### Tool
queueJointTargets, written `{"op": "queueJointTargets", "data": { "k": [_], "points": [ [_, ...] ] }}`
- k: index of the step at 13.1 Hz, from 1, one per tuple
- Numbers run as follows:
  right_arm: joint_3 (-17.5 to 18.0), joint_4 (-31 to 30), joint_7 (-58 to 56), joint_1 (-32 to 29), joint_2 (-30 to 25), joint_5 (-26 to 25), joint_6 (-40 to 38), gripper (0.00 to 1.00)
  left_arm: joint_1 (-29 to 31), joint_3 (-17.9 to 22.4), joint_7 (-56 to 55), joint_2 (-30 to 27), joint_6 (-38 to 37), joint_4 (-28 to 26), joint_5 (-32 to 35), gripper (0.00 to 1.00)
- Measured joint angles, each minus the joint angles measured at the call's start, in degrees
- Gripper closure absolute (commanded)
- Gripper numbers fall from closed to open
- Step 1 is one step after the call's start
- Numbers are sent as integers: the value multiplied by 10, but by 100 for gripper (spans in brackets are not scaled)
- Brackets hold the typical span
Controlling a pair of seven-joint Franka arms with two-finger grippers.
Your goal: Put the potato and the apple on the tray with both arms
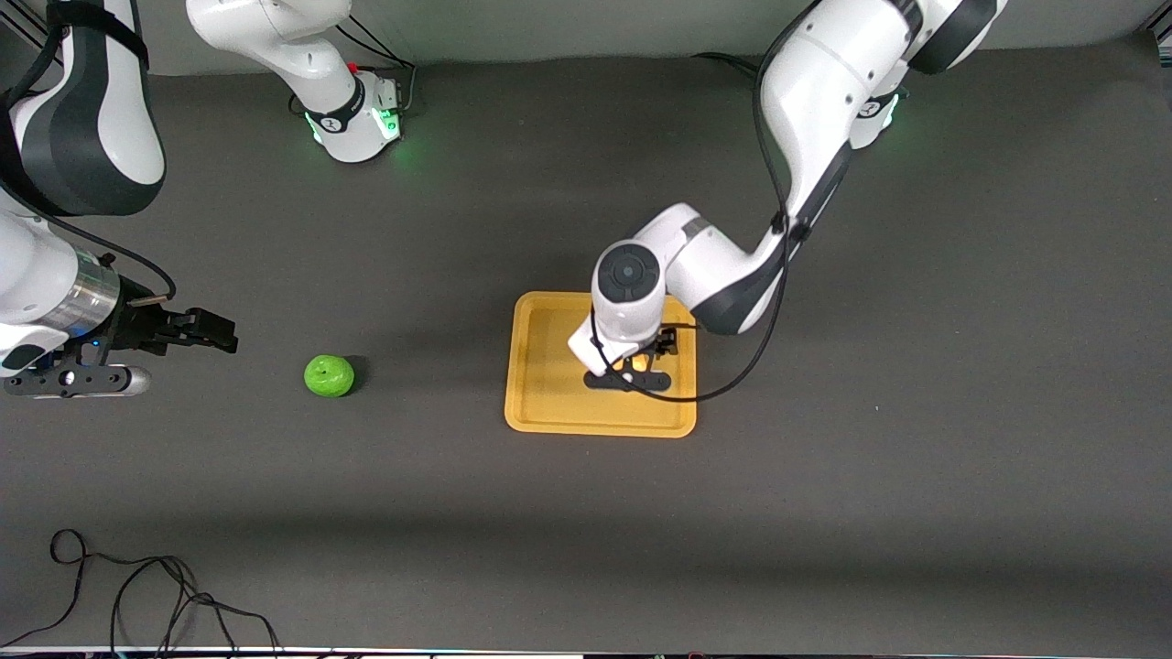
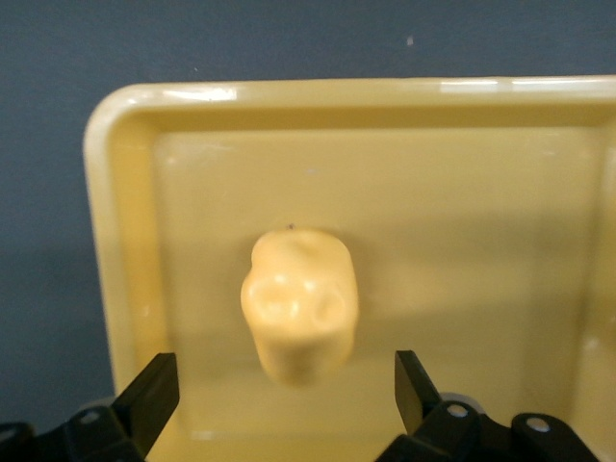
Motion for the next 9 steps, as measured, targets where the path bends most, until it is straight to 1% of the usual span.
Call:
{"op": "queueJointTargets", "data": {
  "k": [2,4,6,9],
  "points": [
    [0,-1,0,0,0,0,3,0,4,-1,0,-60,-63,11,-14,0],
    [0,-1,0,0,0,0,6,0,28,1,16,-126,-142,13,-28,0],
    [0,-1,0,0,-1,0,6,0,85,4,84,-180,-214,11,-60,0],
    [1,-2,0,1,-7,0,6,0,205,8,235,-232,-293,7,-106,0]
  ]
}}
